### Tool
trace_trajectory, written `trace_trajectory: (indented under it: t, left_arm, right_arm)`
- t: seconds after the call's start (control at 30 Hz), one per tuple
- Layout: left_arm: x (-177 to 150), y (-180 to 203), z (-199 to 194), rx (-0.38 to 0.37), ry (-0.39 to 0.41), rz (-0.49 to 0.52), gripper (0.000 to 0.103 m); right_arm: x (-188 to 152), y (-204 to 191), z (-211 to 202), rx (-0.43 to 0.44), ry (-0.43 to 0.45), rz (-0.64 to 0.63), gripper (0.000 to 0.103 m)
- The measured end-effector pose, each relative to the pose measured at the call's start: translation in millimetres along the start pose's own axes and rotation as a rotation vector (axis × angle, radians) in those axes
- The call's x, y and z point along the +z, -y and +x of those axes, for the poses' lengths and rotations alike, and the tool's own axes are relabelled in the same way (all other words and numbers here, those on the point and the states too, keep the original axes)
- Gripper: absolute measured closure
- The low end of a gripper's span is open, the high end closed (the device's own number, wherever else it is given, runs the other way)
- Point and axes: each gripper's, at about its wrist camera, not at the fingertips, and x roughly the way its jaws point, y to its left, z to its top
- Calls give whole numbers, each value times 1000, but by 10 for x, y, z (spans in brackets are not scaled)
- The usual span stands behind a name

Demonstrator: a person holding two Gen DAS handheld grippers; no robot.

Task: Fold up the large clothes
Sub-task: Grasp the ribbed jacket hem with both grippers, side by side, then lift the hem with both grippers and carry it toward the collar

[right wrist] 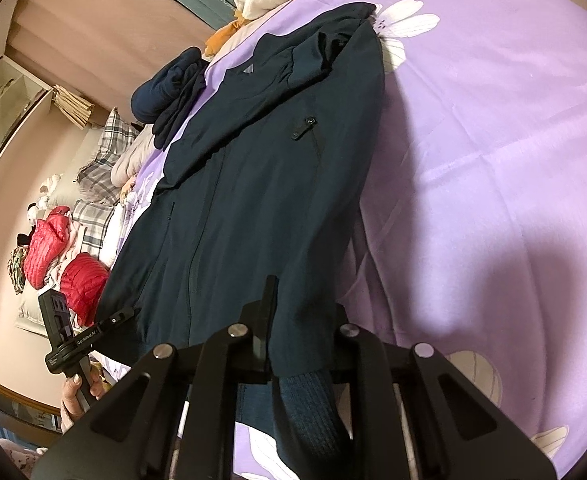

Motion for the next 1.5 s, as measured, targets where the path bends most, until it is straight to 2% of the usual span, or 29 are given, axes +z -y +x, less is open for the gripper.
trace_trajectory:
  t: [0.67,1.07,1.5]
  left_arm:
    - [18,117,-282,-63,77,24,96]
    - [-8,134,-391,-100,108,35,97]
    - [37,117,-592,-158,187,44,98]
  right_arm:
    - [32,-135,-166,99,54,-15,90]
    - [59,-266,-237,124,73,-41,90]
    - [84,-332,-353,176,101,-55,91]
